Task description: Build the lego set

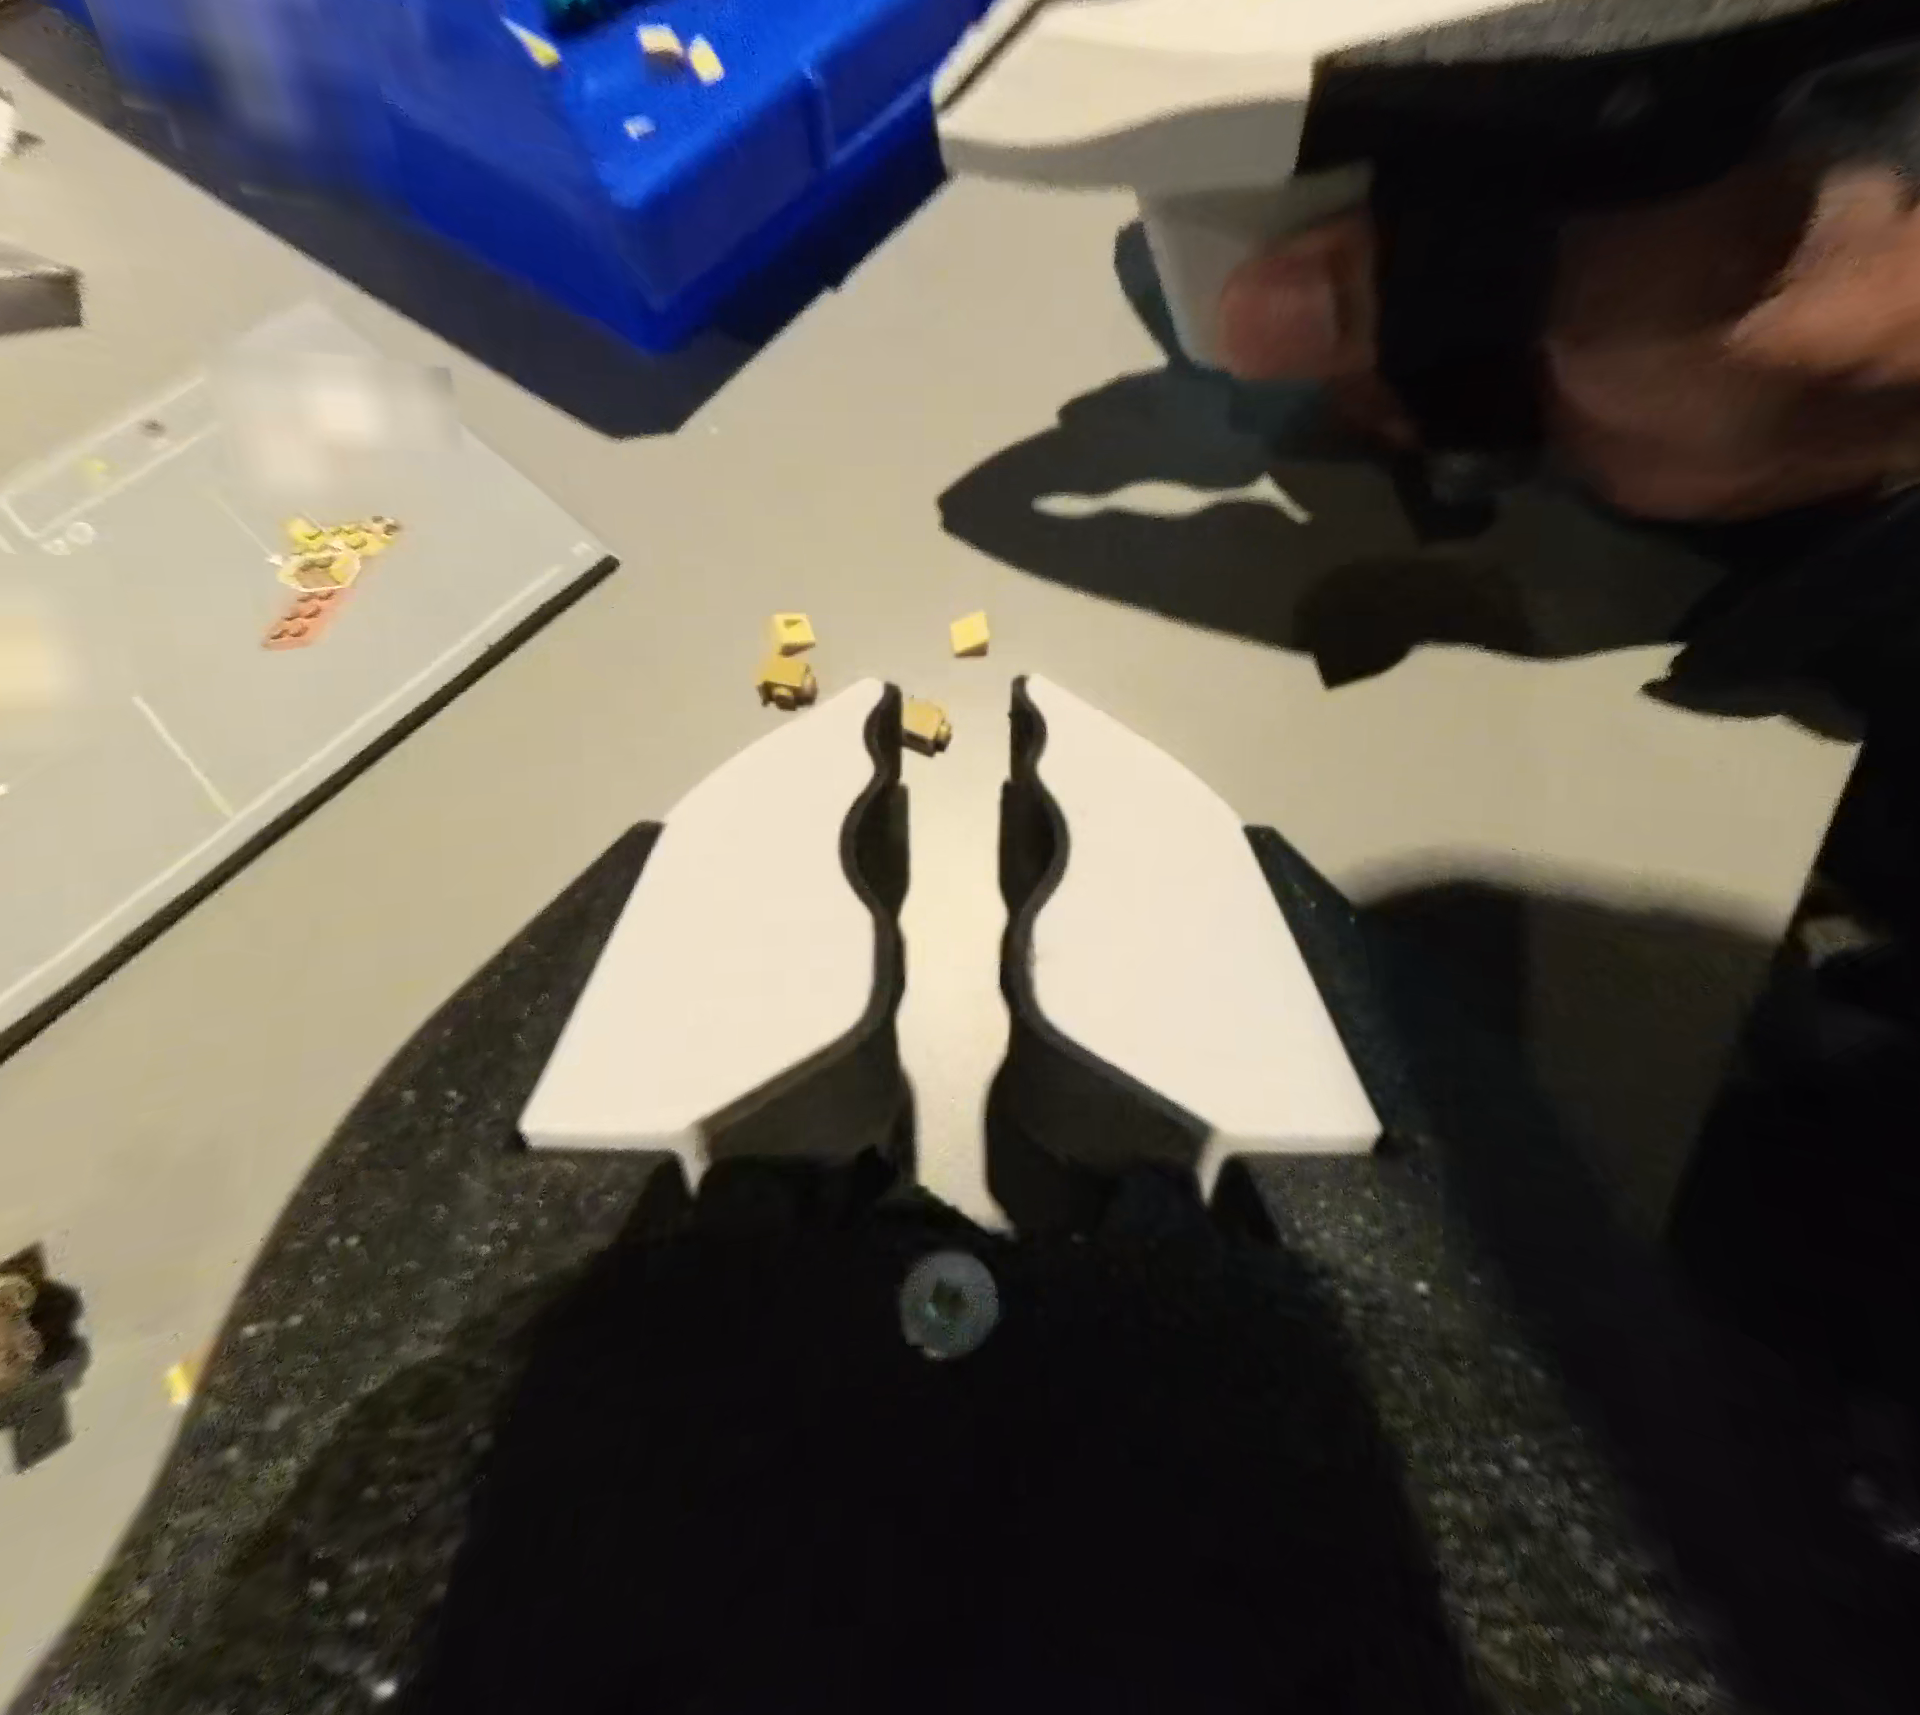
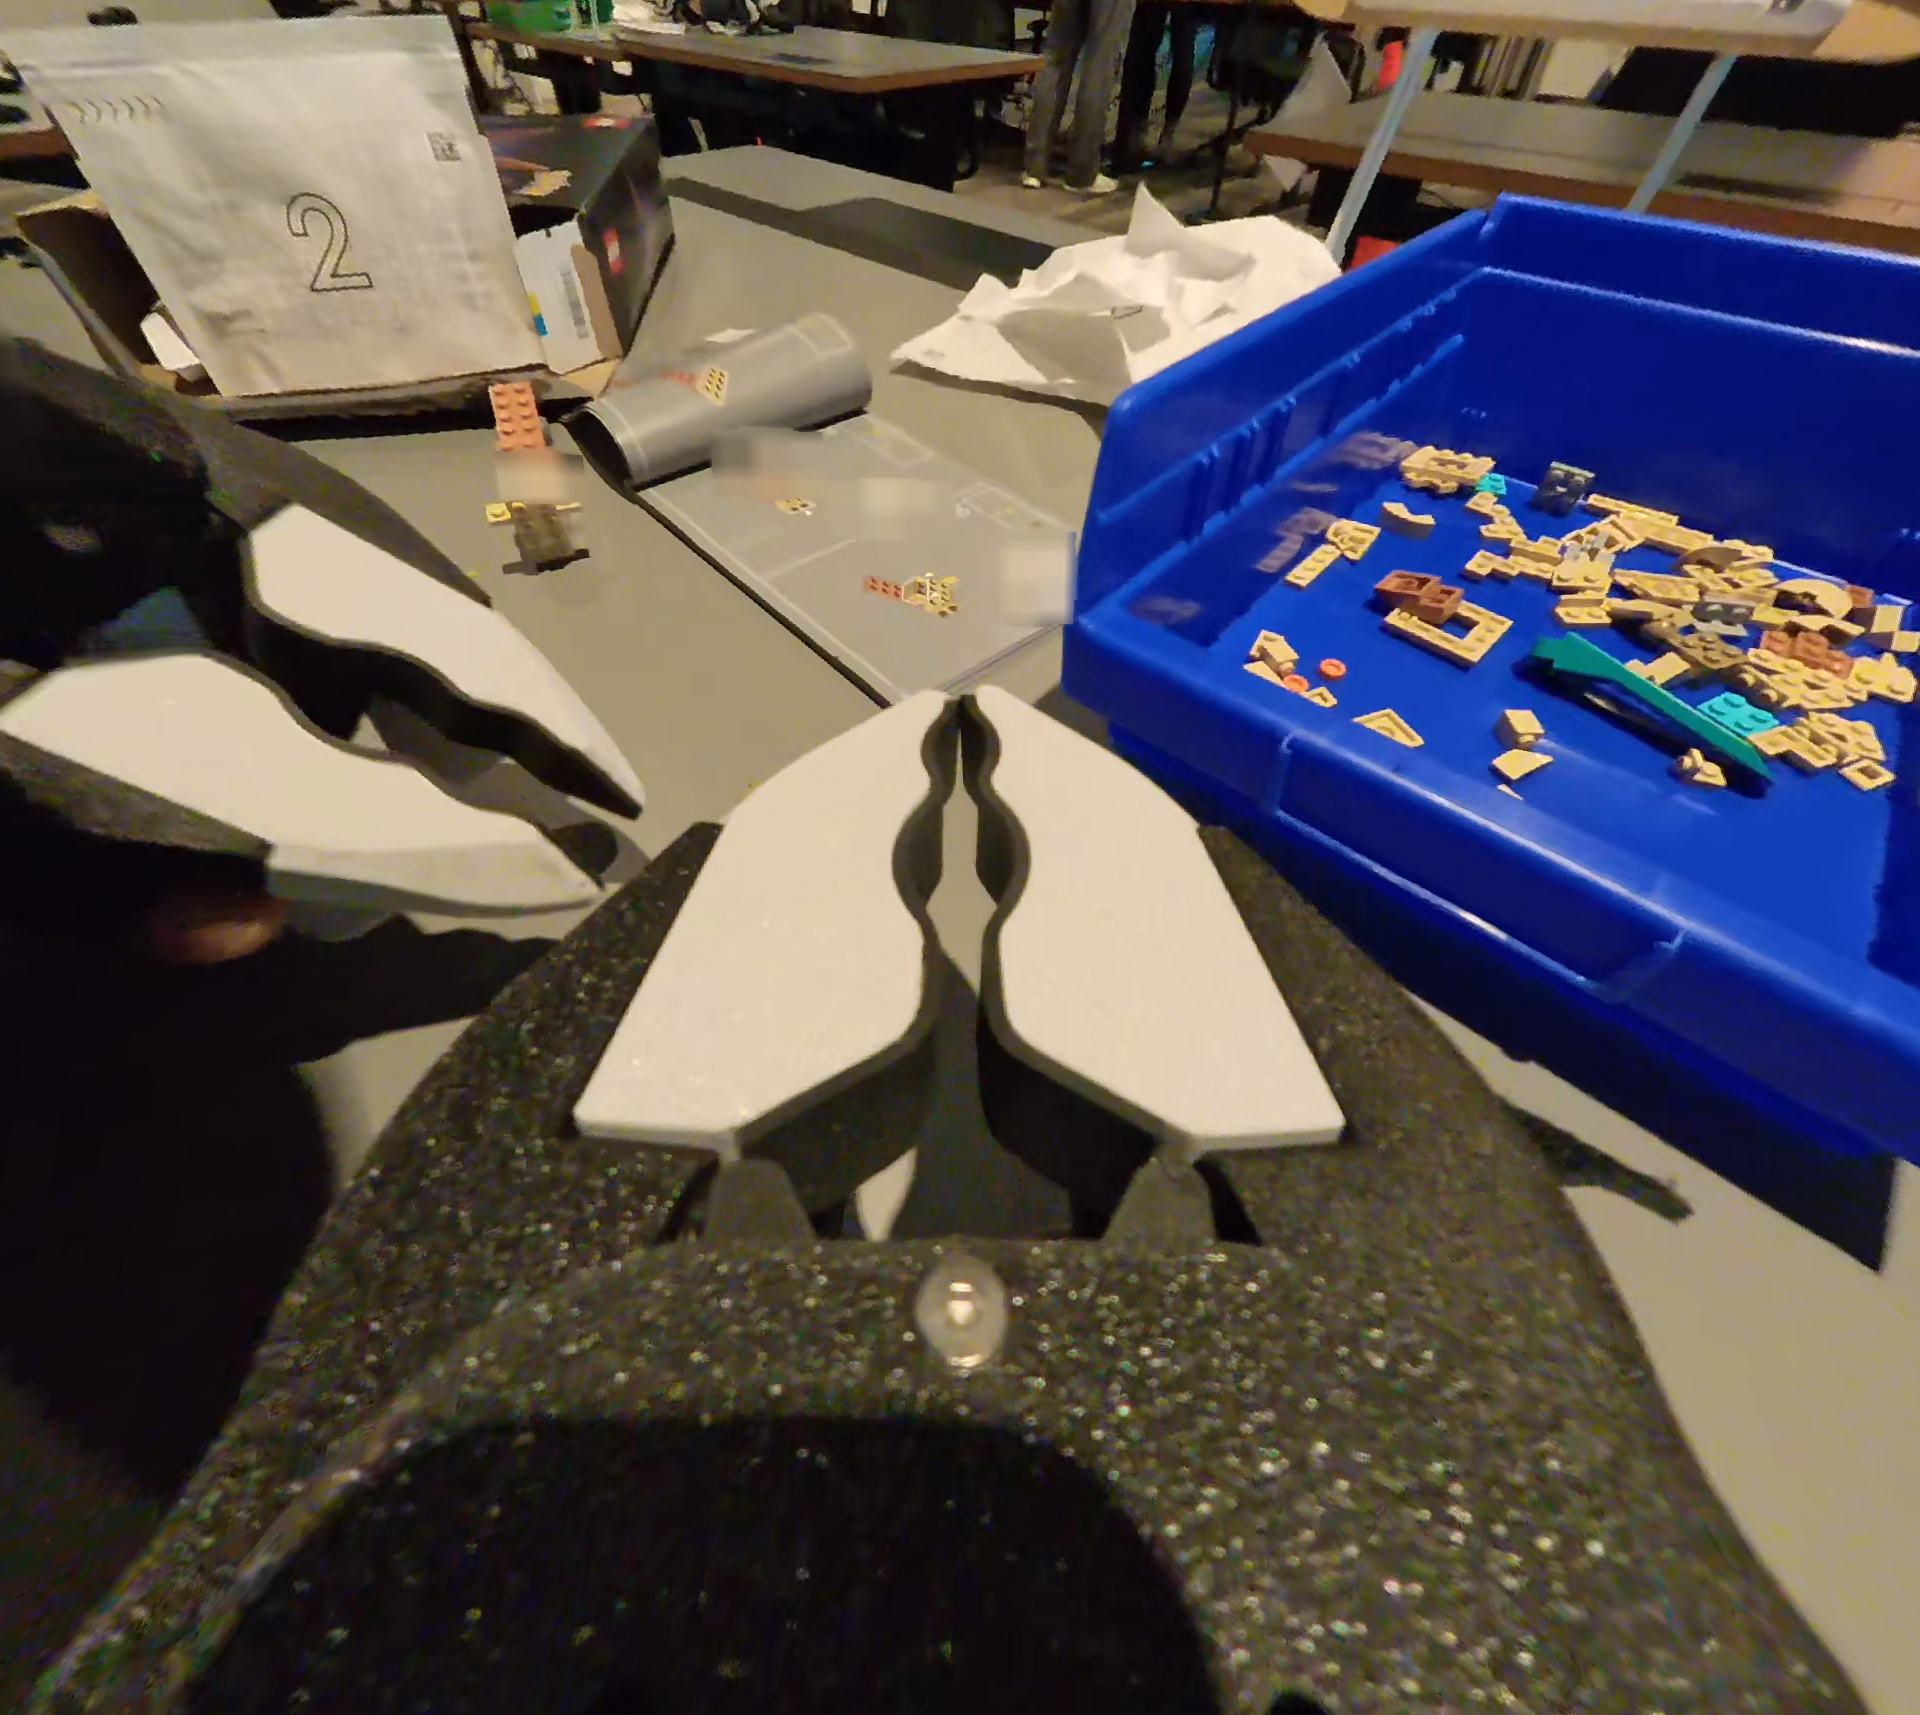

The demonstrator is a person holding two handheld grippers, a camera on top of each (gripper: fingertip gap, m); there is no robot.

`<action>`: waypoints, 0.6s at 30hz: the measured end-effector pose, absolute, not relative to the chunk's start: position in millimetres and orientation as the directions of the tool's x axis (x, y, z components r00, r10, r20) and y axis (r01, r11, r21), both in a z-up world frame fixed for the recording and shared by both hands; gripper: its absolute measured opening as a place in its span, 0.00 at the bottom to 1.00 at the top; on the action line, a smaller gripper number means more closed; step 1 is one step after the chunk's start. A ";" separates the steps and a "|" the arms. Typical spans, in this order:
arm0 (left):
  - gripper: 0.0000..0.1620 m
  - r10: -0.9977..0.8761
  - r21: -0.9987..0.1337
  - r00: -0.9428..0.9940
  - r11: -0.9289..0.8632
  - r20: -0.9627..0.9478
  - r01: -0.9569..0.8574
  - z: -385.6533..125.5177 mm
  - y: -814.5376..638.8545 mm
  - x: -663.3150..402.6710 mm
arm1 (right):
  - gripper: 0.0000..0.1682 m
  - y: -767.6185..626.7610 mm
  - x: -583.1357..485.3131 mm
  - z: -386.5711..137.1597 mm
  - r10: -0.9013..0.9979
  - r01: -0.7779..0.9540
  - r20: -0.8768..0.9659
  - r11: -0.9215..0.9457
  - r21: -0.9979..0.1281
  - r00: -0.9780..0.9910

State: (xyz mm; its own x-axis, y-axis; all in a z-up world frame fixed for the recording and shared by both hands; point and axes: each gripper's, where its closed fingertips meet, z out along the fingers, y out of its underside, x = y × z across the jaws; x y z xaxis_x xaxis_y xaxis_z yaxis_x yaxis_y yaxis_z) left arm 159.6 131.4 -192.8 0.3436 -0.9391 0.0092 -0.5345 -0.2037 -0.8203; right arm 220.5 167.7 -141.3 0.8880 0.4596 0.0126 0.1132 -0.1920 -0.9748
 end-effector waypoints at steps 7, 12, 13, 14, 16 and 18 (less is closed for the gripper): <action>0.12 -0.943 -0.737 0.317 -0.147 -0.096 -0.660 -209.1 134.0 164.4 | 0.00 165.5 222.8 -139.7 0.475 0.071 -0.031 -0.193 -0.979 0.879; 0.12 -0.937 -0.695 0.312 -0.117 -0.161 -0.709 -212.7 141.0 162.1 | 0.00 164.5 220.1 -141.6 0.489 0.074 -0.033 -0.199 -0.977 0.872; 0.12 -0.940 -0.682 0.301 -0.114 -0.162 -0.722 -215.0 140.5 161.5 | 0.00 164.4 219.9 -142.1 0.492 0.074 -0.034 -0.200 -0.977 0.870; 0.12 -0.941 -0.677 0.296 -0.113 -0.161 -0.727 -216.1 140.3 161.5 | 0.00 164.3 219.9 -142.5 0.495 0.075 -0.036 -0.202 -0.977 0.868; 0.12 -0.945 -0.674 0.287 -0.112 -0.154 -0.730 -217.8 139.1 162.7 | 0.00 164.0 219.3 -144.3 0.504 0.078 -0.039 -0.209 -0.975 0.863; 0.12 -0.948 -0.665 0.280 -0.111 -0.153 -0.739 -220.3 138.9 163.2 | 0.00 163.6 218.2 -146.0 0.512 0.085 -0.039 -0.216 -0.973 0.858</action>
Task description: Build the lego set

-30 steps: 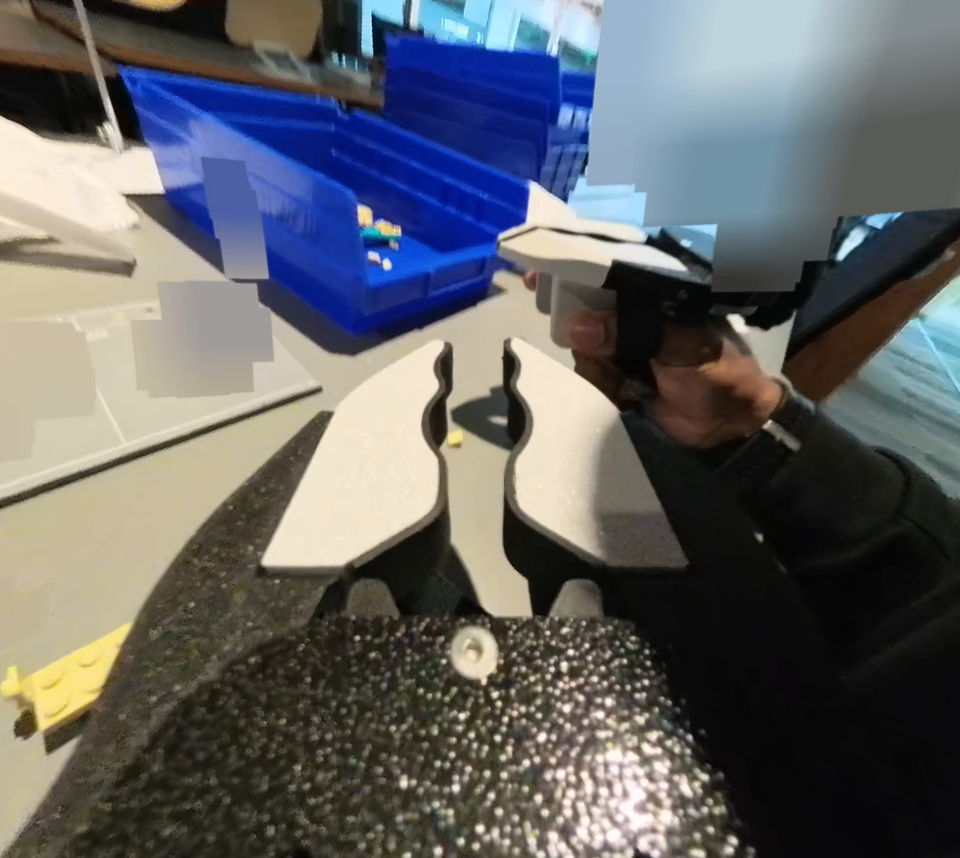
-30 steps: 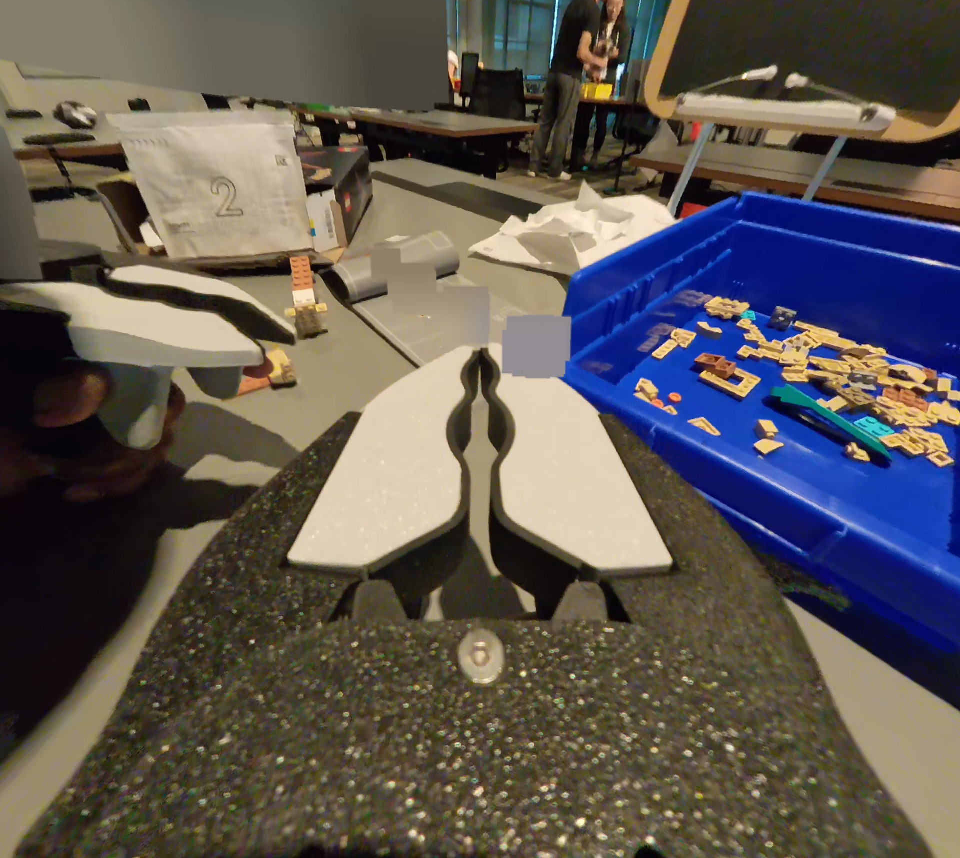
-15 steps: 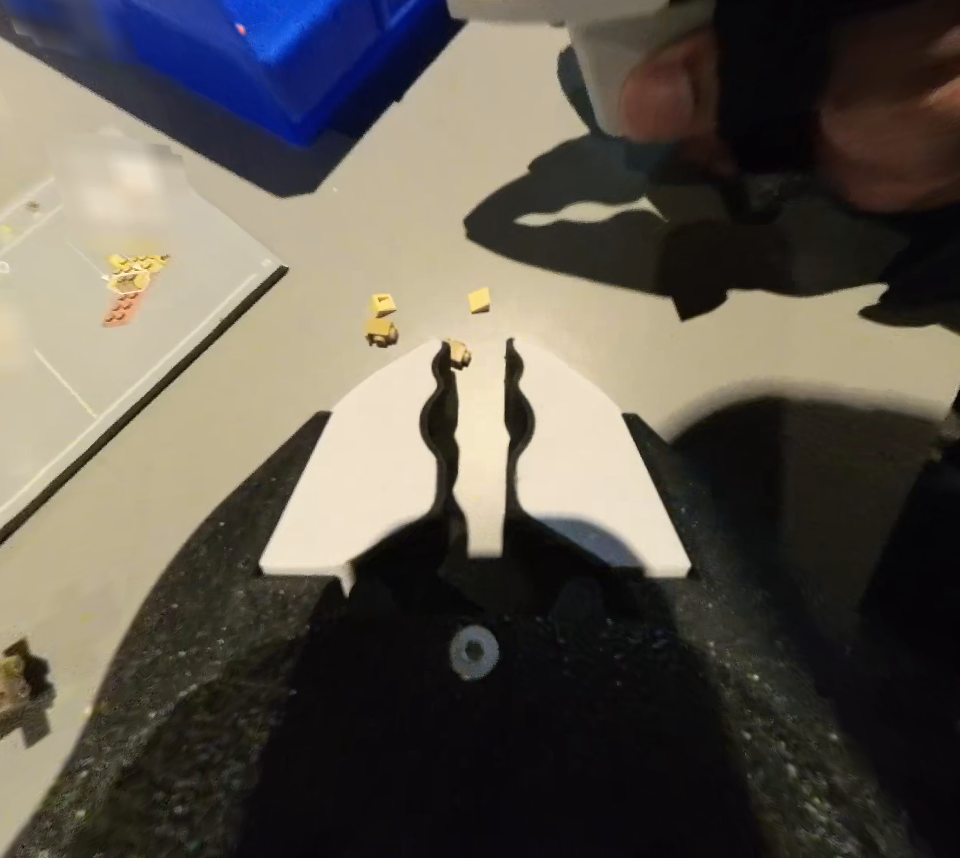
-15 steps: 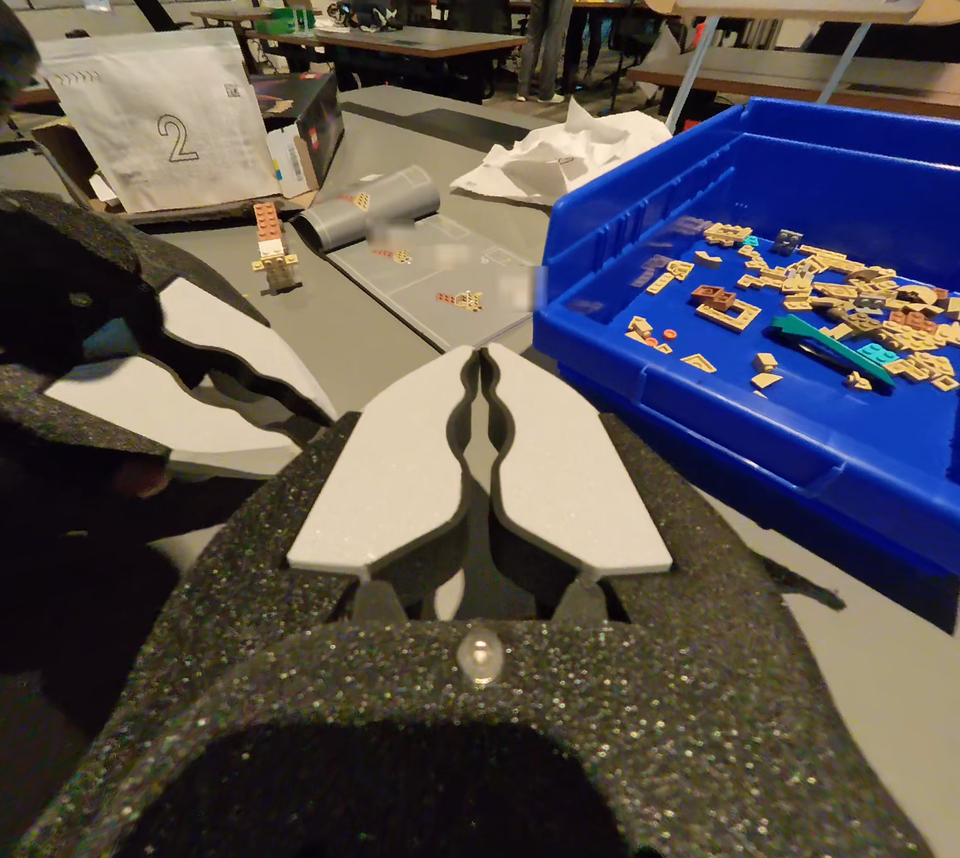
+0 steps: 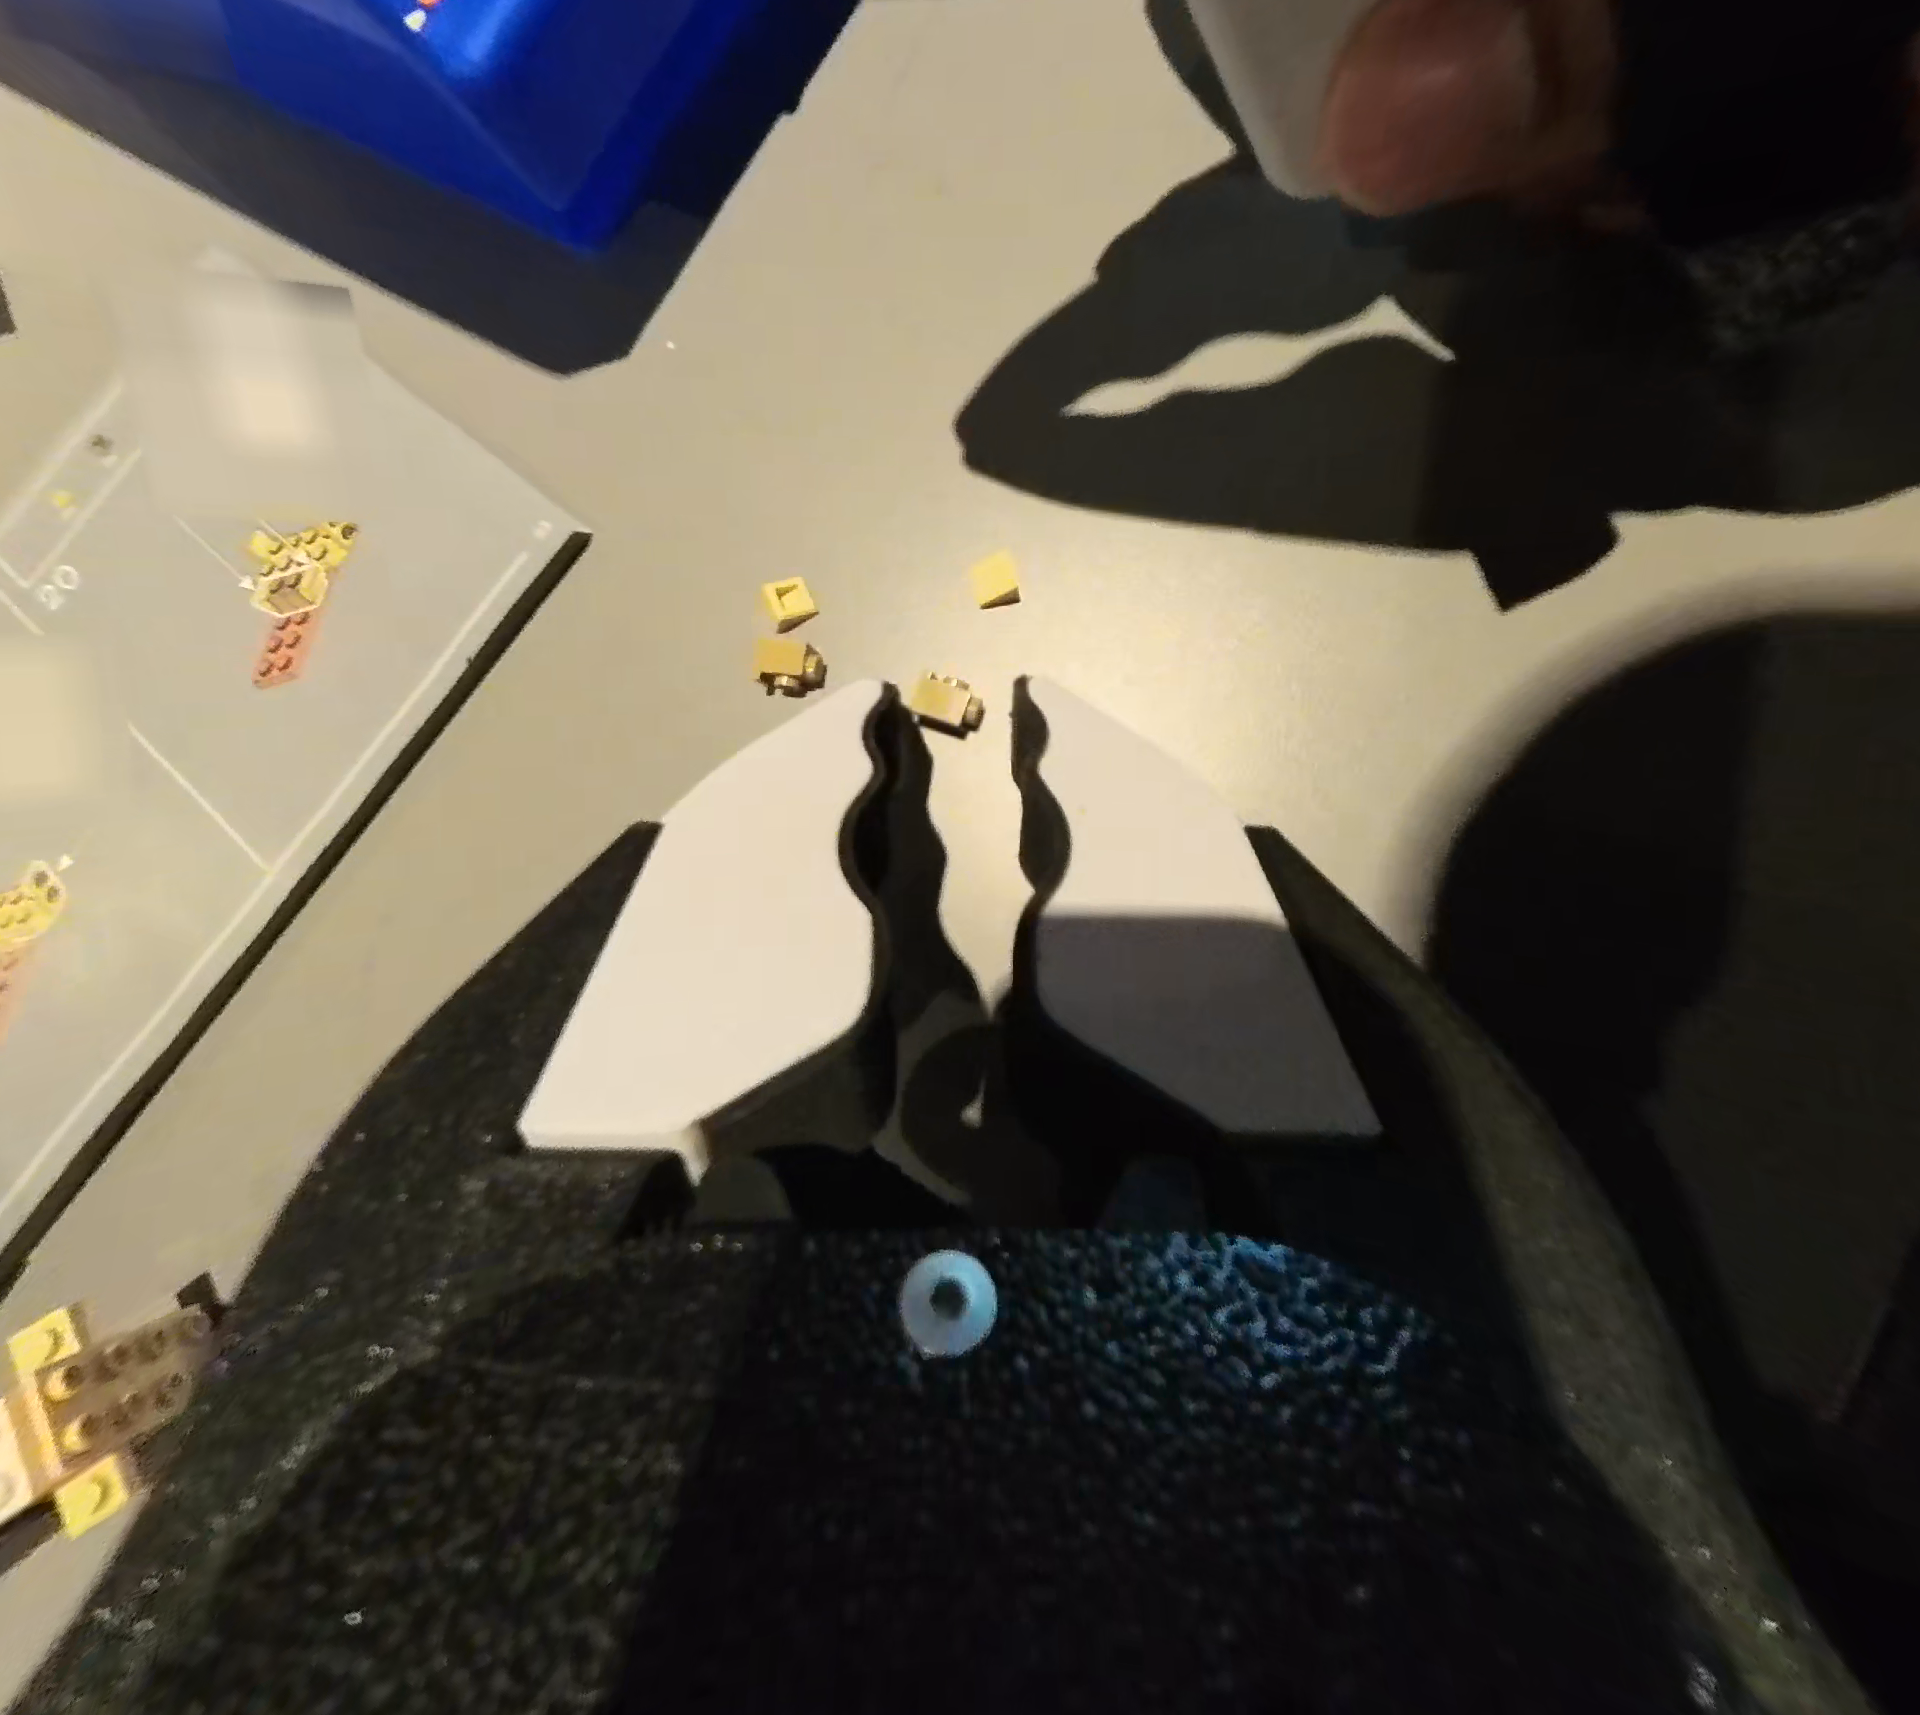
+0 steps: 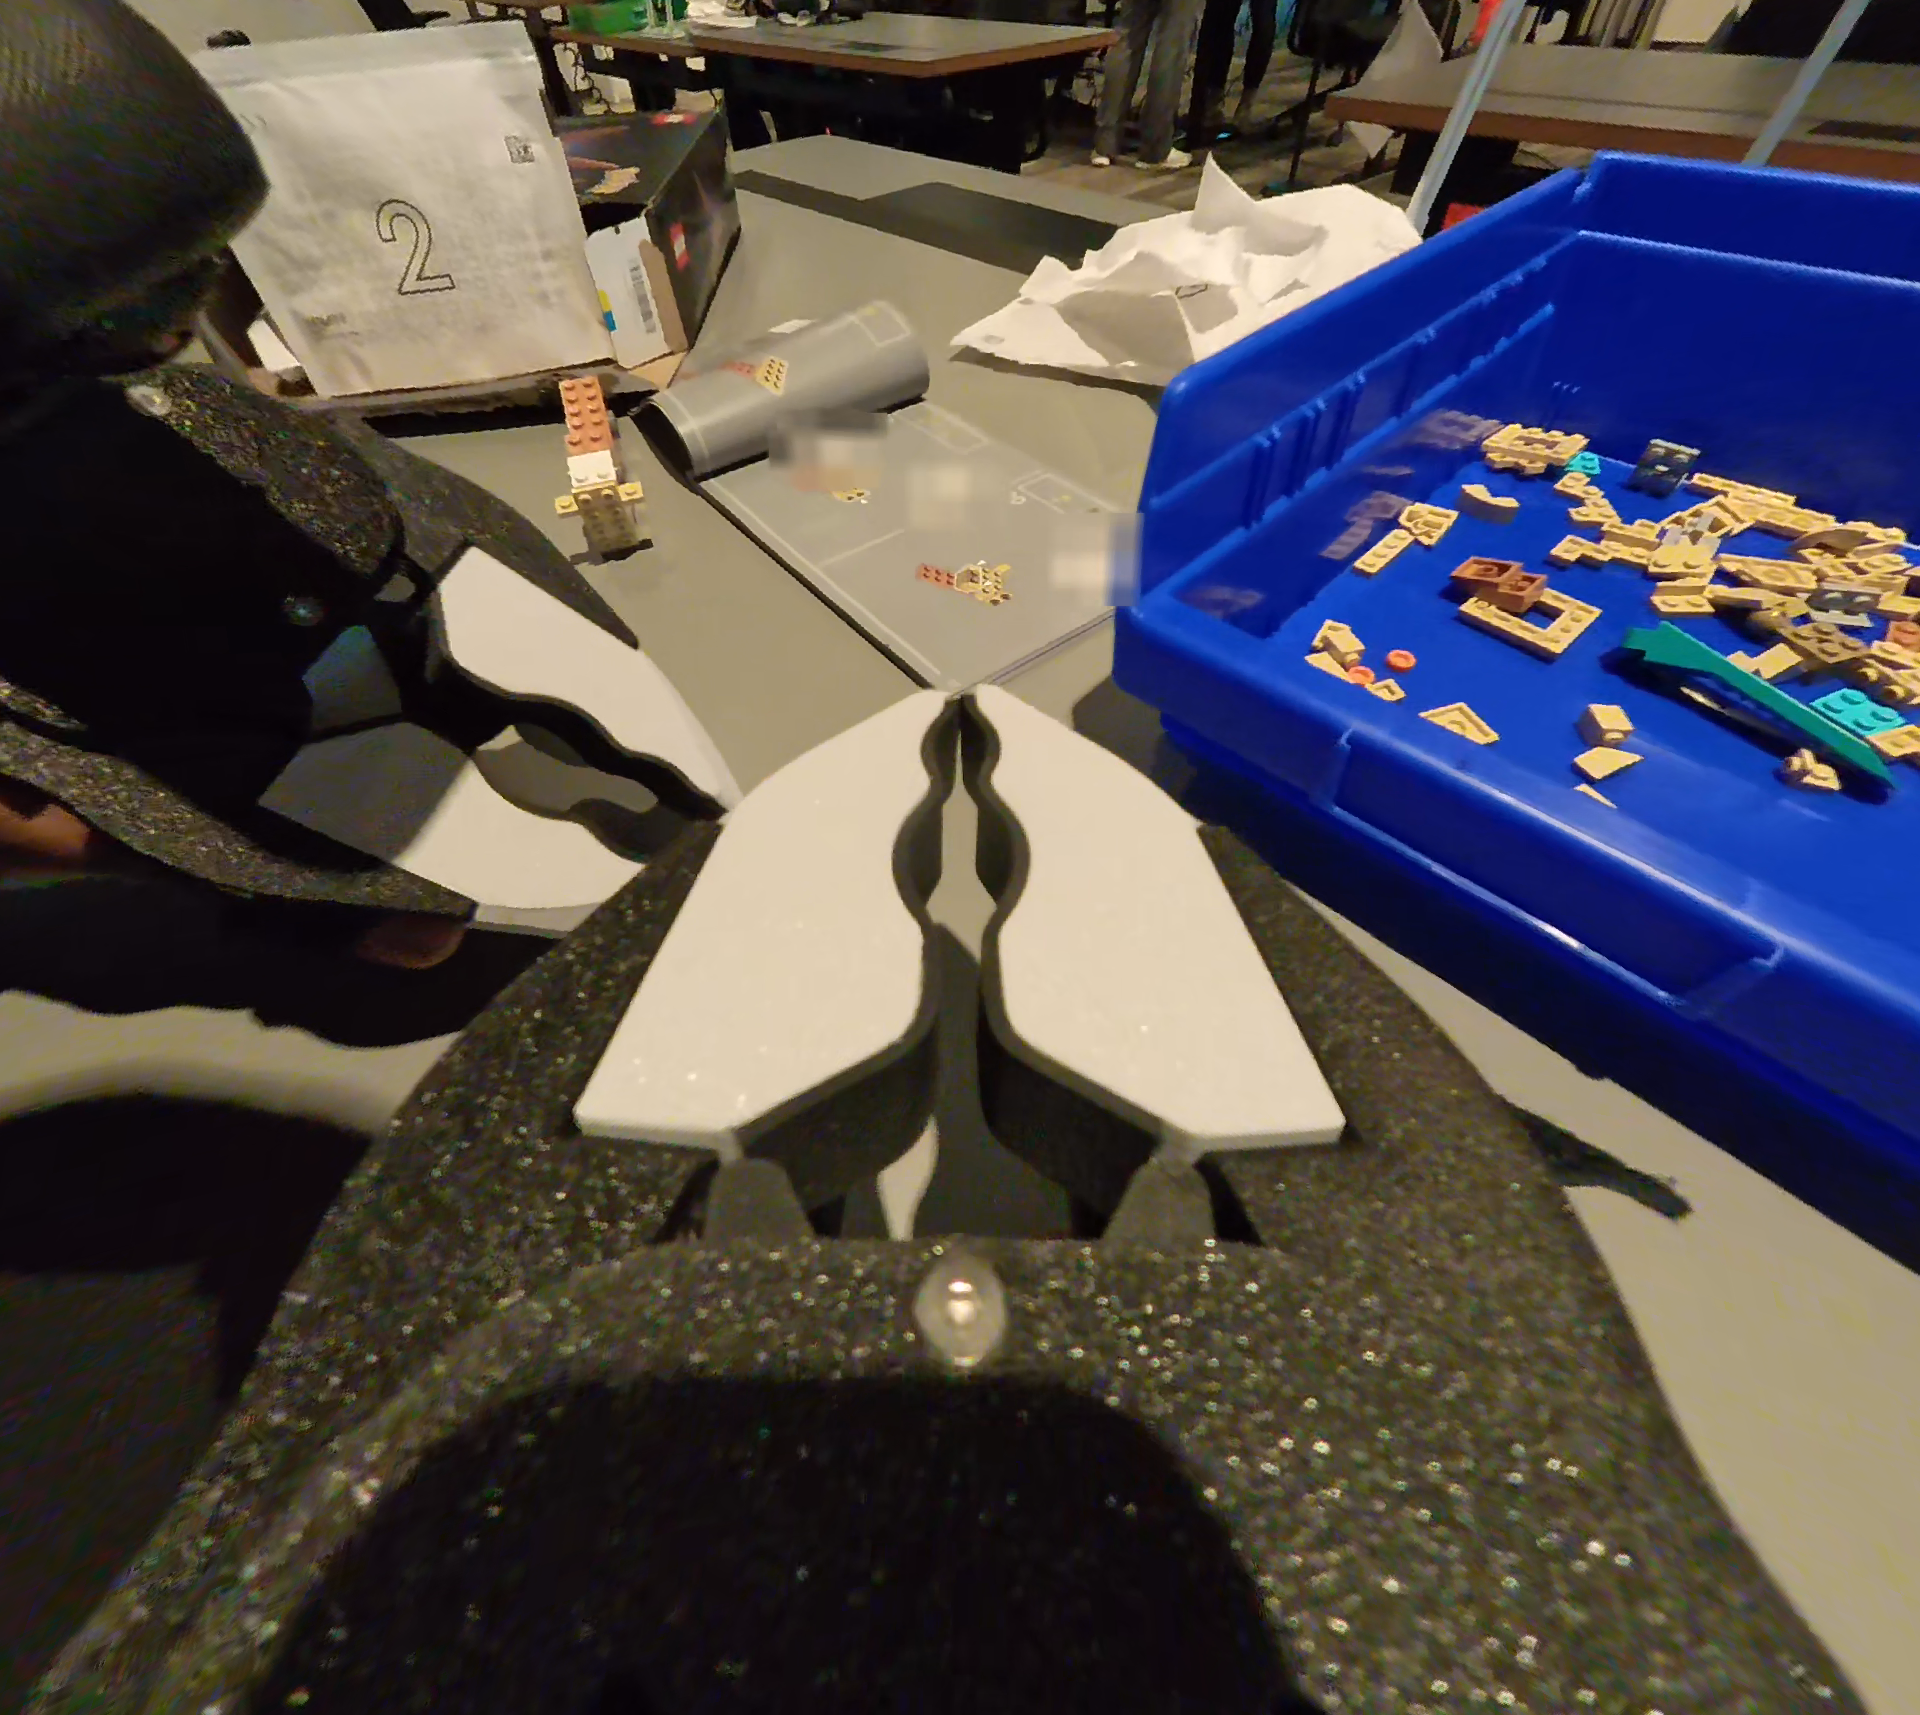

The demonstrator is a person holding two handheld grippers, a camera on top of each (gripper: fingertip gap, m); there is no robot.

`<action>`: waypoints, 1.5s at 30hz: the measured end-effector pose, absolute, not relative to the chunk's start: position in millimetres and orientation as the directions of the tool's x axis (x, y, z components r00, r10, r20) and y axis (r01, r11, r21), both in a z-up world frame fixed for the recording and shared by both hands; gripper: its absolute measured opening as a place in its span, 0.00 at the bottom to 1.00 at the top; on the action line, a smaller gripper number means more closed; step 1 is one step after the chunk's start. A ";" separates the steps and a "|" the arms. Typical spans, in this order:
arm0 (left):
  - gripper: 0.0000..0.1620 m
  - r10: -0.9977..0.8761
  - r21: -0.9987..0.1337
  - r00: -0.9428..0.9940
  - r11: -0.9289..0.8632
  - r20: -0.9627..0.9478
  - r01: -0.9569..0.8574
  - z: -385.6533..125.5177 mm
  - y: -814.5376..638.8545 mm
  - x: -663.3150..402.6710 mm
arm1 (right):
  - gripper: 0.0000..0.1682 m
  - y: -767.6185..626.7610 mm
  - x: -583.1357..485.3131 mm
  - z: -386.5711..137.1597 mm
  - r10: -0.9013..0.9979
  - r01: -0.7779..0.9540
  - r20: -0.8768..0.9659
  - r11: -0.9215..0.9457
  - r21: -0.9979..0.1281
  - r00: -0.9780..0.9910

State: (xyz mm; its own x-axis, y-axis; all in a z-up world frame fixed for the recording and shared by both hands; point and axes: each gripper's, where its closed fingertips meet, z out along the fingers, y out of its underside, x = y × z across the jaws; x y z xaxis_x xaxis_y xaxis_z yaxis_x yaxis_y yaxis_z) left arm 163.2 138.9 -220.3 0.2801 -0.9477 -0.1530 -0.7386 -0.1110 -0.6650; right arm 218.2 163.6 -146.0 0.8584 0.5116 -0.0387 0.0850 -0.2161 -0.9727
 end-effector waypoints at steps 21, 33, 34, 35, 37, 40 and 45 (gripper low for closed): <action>0.07 -0.923 -0.814 0.383 -0.233 0.013 -0.533 -190.6 141.0 143.5 | 0.05 152.2 197.5 -158.6 0.655 0.189 -0.037 -0.272 -0.944 0.755; 0.07 -0.918 -0.869 0.392 -0.235 0.053 -0.434 -174.1 137.1 118.1 | 0.12 130.9 192.2 -183.7 0.900 0.790 0.418 0.168 -0.590 0.121; 0.07 -0.917 -0.873 0.395 -0.239 0.058 -0.426 -174.0 136.1 116.3 | 0.11 131.3 189.6 -182.5 0.913 0.794 0.401 0.190 -0.577 0.072; 0.07 -0.915 -0.876 0.399 -0.242 0.063 -0.417 -173.7 135.5 114.5 | 0.11 132.5 186.8 -181.4 0.923 0.797 0.383 0.208 -0.567 0.031; 0.07 -0.910 -0.882 0.409 -0.249 0.072 -0.399 -172.5 134.9 110.1 | 0.10 134.8 183.9 -183.3 0.941 0.809 0.337 0.227 -0.542 -0.038; 0.07 -0.905 -0.888 0.418 -0.254 0.078 -0.383 -170.7 135.0 103.2 | 0.08 137.0 186.0 -194.8 0.956 0.847 0.268 0.237 -0.477 -0.117; 0.08 -0.906 -0.894 0.415 -0.253 0.084 -0.370 -170.2 137.3 95.2 | 0.08 135.7 181.5 -205.4 0.964 0.860 0.214 0.243 -0.449 -0.160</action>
